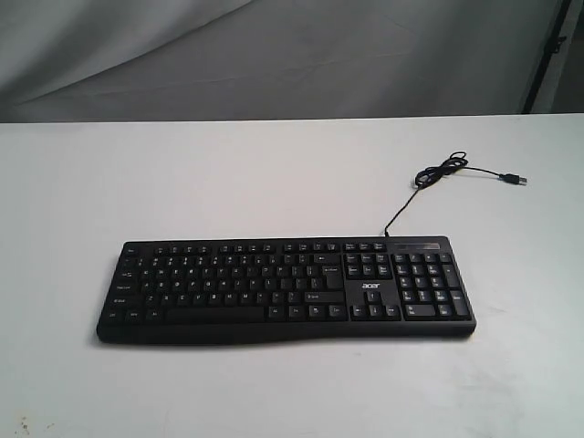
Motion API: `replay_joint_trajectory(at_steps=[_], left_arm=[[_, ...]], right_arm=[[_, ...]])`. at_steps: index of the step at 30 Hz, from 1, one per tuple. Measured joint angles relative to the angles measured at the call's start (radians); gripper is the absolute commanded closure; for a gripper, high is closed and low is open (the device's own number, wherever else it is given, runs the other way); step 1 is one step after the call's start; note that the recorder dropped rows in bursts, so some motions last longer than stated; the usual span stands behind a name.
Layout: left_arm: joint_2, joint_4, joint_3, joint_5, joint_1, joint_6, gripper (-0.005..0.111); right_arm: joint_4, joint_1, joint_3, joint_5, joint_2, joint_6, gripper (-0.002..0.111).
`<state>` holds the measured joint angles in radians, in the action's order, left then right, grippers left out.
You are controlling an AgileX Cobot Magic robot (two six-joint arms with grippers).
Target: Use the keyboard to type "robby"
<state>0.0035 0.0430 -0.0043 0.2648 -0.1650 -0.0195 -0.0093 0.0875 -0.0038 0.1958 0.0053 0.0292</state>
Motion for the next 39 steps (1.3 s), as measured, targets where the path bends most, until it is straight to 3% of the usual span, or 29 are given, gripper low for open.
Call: replay_joint_trajectory(at_steps=[10,16,23,29,39], left_arm=[[0.0,0.0,0.0,0.0,0.0,0.0,0.107],[0.0,0.0,0.0,0.0,0.0,0.0,0.107],[0.0,0.0,0.0,0.0,0.0,0.0,0.107],[0.0,0.0,0.0,0.0,0.0,0.0,0.107],[0.0,0.0,0.0,0.0,0.0,0.0,0.107]], right_arm=[[0.0,0.0,0.0,0.25,0.0,0.007,0.108],[-0.021,0.0,0.0,0.411,0.0,0.304,0.108],[-0.167,0.0,-0.18,0.156,0.008,0.555,0.108],[-0.287,0.025,-0.421,0.002,0.207,0.634,0.108],[-0.537,0.266,-0.753,-0.246,0.634,0.614,0.108]])
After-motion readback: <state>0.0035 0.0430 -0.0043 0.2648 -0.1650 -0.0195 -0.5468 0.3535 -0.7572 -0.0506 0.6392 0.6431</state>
